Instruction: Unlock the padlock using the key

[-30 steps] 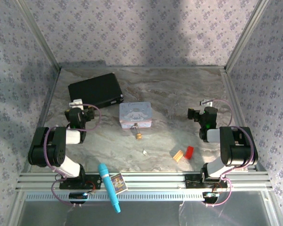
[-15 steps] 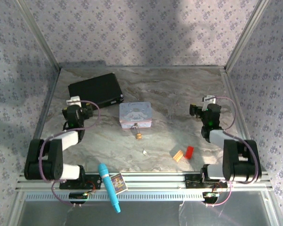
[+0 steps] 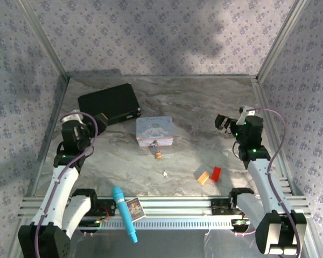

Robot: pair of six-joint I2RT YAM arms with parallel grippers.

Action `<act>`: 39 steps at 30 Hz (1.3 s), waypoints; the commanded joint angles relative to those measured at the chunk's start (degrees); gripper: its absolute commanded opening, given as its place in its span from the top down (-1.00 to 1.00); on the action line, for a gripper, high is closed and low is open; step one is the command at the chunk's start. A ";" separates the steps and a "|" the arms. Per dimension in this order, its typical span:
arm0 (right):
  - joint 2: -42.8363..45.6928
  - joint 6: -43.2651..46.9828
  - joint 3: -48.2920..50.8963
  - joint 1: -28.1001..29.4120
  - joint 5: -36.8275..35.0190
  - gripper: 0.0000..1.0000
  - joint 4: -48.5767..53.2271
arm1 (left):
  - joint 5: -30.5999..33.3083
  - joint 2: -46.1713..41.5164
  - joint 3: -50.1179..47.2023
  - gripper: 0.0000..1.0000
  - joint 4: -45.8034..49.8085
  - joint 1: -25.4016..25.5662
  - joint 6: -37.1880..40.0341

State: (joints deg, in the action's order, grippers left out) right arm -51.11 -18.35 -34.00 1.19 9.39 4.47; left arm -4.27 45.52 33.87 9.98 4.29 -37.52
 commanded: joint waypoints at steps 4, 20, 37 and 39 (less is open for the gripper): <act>-1.76 -5.67 -4.22 15.38 -1.89 -0.95 18.60 | -8.93 3.34 1.30 -1.00 10.03 13.60 -9.15; -25.02 -24.13 -6.38 55.95 -12.57 -0.33 12.15 | -2.28 10.26 -5.28 -0.90 -1.62 39.35 -26.57; -38.32 -30.26 -12.74 66.20 -16.34 0.20 15.85 | 0.06 7.84 -7.99 -0.89 -1.25 40.59 -29.28; -39.27 -30.82 -13.06 66.87 -17.02 0.22 16.35 | 0.14 8.15 -7.86 -0.89 -1.44 40.66 -29.21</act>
State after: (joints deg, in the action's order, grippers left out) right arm -89.10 -46.57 -45.45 67.07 -4.91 17.85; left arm -4.93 53.32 25.43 9.56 44.49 -66.13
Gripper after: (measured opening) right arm 0.392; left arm 0.947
